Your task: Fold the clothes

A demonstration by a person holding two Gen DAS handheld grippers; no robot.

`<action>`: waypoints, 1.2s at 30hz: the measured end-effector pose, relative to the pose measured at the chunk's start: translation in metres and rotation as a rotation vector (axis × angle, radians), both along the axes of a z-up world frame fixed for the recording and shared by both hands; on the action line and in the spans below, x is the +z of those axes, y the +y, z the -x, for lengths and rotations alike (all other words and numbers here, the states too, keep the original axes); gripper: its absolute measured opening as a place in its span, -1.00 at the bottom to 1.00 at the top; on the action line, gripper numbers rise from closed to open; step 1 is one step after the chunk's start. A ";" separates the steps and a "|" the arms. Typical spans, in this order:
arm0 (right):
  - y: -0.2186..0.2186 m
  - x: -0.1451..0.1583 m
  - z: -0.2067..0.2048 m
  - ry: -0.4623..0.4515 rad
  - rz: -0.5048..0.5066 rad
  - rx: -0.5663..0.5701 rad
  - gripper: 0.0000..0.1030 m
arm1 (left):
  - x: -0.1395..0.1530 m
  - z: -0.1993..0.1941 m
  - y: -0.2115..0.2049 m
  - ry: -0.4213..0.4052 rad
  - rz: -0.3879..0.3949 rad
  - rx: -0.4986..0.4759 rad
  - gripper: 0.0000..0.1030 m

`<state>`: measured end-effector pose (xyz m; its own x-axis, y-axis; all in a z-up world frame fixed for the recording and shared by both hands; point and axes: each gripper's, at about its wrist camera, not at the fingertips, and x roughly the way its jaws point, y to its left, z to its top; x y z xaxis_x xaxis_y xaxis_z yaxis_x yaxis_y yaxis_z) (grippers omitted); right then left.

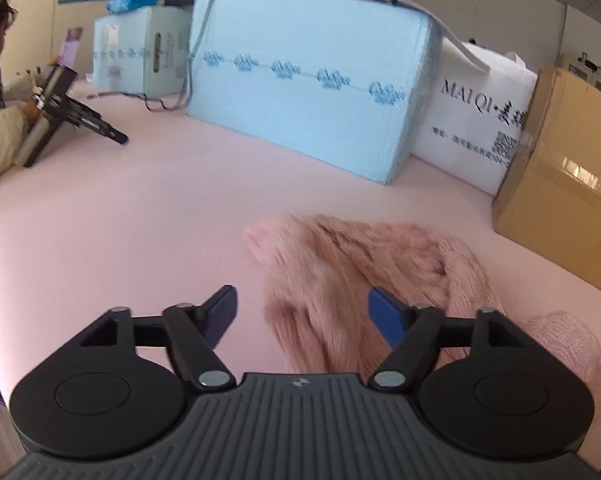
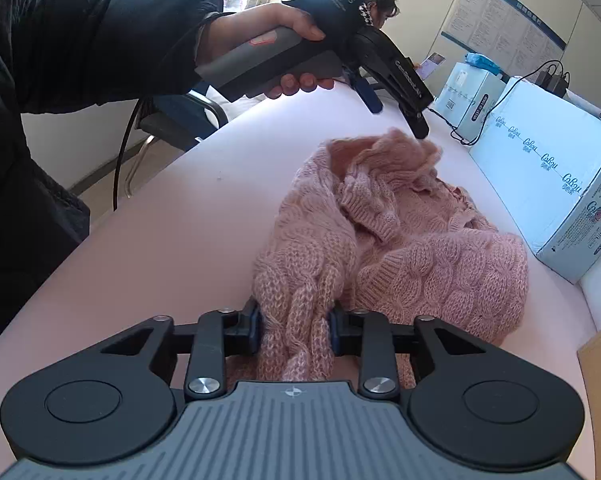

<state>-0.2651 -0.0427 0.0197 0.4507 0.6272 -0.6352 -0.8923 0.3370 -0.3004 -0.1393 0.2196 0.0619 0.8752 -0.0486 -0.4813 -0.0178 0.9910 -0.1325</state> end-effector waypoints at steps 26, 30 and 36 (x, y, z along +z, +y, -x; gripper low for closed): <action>-0.086 -0.018 -0.082 0.143 -0.160 -0.595 -0.61 | -0.060 -0.021 -0.080 0.122 -0.063 -0.303 0.65; -0.084 -0.014 -0.081 0.027 -0.162 -0.684 -0.87 | -0.060 -0.026 -0.081 0.124 -0.054 -0.282 0.66; -0.104 -0.002 -0.091 -0.170 -0.200 -0.939 -0.88 | -0.057 -0.032 -0.076 0.111 0.040 -0.204 0.66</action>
<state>-0.1746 -0.1469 0.0175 0.8980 0.0546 -0.4366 -0.1842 0.9478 -0.2603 -0.1072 0.1439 0.0045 0.7873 -0.2401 -0.5679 0.1656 0.9696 -0.1803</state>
